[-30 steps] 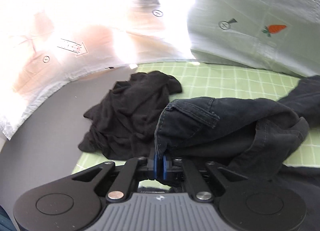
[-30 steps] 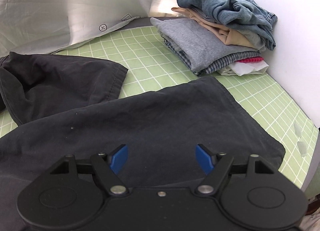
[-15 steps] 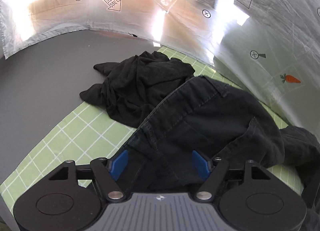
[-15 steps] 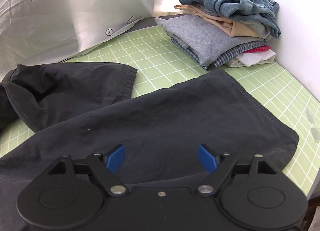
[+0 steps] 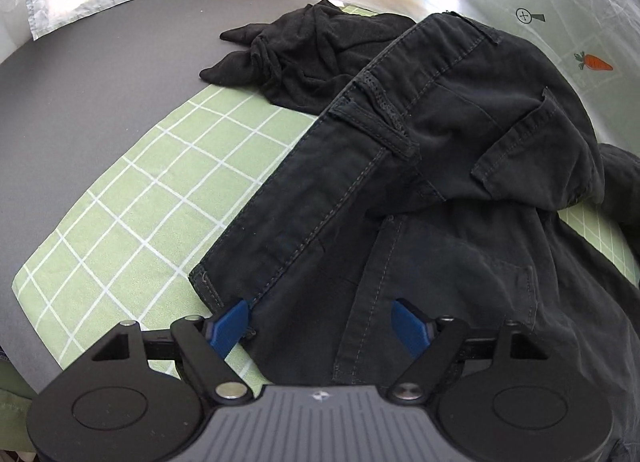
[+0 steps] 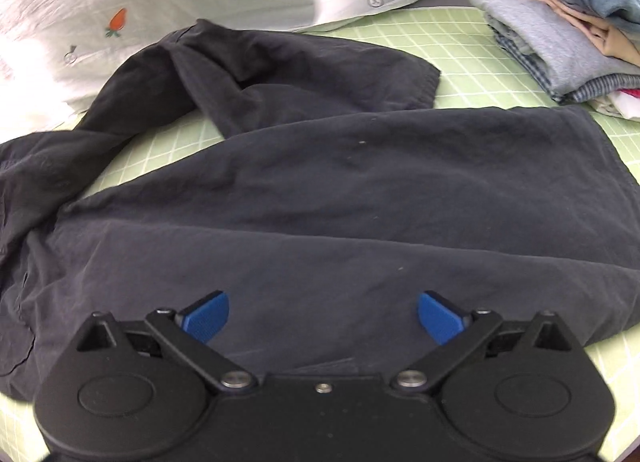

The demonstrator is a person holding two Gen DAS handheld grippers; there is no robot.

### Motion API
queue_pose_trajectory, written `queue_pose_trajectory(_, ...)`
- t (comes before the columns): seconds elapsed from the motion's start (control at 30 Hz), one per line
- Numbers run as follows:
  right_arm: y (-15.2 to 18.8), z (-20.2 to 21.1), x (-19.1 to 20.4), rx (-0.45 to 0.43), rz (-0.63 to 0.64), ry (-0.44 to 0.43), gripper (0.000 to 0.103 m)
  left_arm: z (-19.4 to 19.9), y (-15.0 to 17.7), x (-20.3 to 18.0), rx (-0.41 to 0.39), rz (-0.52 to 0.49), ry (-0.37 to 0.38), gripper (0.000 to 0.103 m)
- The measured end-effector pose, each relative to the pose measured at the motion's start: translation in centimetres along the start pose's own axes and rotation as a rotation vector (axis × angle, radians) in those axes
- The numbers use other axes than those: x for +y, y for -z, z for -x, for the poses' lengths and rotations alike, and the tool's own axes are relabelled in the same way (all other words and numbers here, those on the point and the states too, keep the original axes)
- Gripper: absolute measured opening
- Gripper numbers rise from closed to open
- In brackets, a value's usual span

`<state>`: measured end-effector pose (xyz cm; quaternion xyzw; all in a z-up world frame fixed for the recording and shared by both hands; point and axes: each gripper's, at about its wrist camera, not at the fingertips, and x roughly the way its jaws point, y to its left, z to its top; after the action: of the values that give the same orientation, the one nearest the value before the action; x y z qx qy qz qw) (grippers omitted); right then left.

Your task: Fold clothes

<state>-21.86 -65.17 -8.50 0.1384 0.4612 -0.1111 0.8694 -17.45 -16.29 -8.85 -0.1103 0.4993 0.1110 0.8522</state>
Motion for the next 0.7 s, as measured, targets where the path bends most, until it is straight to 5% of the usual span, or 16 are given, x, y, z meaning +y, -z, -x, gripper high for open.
queue_pose_trajectory(0.3,-2.4,2.8,3.2,-0.107,-0.123,-0.074,0.103,1.6,0.4,1.5,-0.015,-0.091,0.043,0.080)
queue_pose_trajectory(0.4,-1.7,2.9,4.1,-0.122,-0.159,-0.049,0.103,1.5,0.9,3.1,0.028,-0.028,0.006,0.080)
queue_pose_trajectory(0.53,0.7,2.1,4.9,-0.086,-0.193,0.003,0.103,0.4,1.1,5.2,0.075,0.070,0.082,0.080)
queue_pose_trajectory(0.7,3.3,1.7,4.8,-0.043,-0.261,0.029,0.103,-1.3,0.8,5.4,0.088,0.137,0.085,0.080)
